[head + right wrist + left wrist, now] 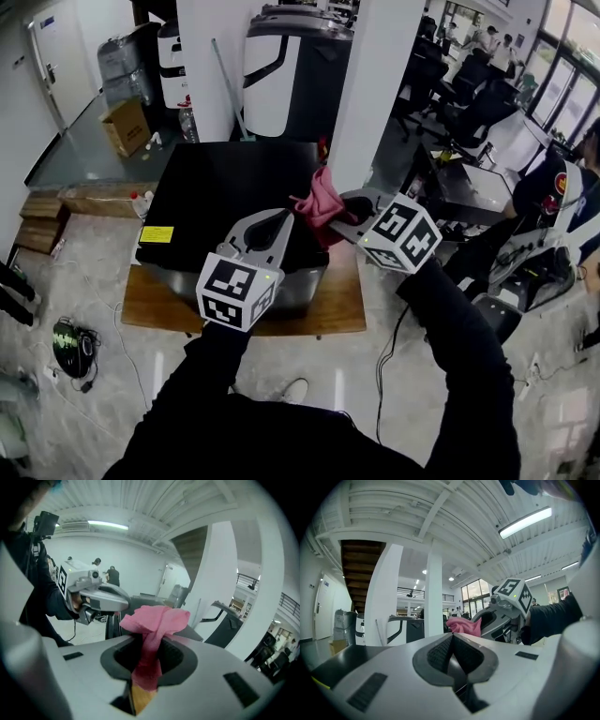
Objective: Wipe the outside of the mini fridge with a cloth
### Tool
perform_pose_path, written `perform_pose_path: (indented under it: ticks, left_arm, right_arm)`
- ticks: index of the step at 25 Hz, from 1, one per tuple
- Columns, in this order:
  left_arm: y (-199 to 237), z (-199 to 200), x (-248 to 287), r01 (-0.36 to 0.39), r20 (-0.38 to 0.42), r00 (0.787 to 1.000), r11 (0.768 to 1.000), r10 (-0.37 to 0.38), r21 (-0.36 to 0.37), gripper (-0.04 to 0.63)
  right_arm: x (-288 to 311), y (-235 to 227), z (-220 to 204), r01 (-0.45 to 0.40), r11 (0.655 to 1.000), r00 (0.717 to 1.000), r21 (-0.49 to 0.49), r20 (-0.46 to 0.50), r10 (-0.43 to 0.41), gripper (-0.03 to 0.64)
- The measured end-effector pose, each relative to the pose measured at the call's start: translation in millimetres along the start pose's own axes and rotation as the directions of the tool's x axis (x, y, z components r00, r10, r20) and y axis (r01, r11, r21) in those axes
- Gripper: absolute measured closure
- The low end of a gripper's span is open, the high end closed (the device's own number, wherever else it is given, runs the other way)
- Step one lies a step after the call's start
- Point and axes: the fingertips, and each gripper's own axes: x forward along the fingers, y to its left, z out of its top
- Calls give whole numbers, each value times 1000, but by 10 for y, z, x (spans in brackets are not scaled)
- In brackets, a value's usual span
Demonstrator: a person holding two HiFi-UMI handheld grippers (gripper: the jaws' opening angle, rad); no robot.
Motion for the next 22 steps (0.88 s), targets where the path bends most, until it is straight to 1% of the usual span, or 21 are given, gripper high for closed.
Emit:
perform_pose_path:
  ticks: [2,5,6,8,9,10,12,14,16,19,22]
  left_arm:
    - [84,129,-121,-19,24,1000,1000,19,0,589]
    - [265,250,-380,-54,48,997,998,53,19,589]
    - [340,280,-498,-74,55,996,996,71,46,589]
    - [494,339,-777,-126,72,990,983,117,131,589]
    - [564,355,-927,-153,81,987,974,141,167,589]
    - [628,356,-1075,-176,90,983,967,162,184,589]
    - [763,324,-1377,-208,112,975,964,191,165,589]
    - [959,251,-1711,-231,126,968,965,216,127,589]
    - [1191,119,-2085,-258,122,962,962,246,91,589]
    - [1494,-134,-2636,-290,117,952,955,282,56,589]
    - [1680,-372,-3025,-289,146,948,957,281,34,589]
  right_arm:
    - [-138,60,290,32,999,997,-30,74,-30,528]
    - [-173,303,632,49,996,990,-79,133,-38,526]
    - [-155,412,752,59,994,988,-96,151,-44,526]
    - [-102,649,1011,109,984,978,-144,194,-80,525]
    - [-68,774,1131,143,974,971,-176,213,-104,523]
    - [-26,905,1225,174,961,967,-214,223,-126,523]
    - [93,1208,1355,204,937,965,-282,221,-144,523]
    - [289,1556,1491,204,923,966,-327,223,-135,522]
    - [554,1913,1618,202,905,968,-374,216,-127,523]
    - [1043,2416,1677,187,872,979,-452,162,-126,523]
    - [1565,2780,1584,160,834,987,-528,72,-144,523]
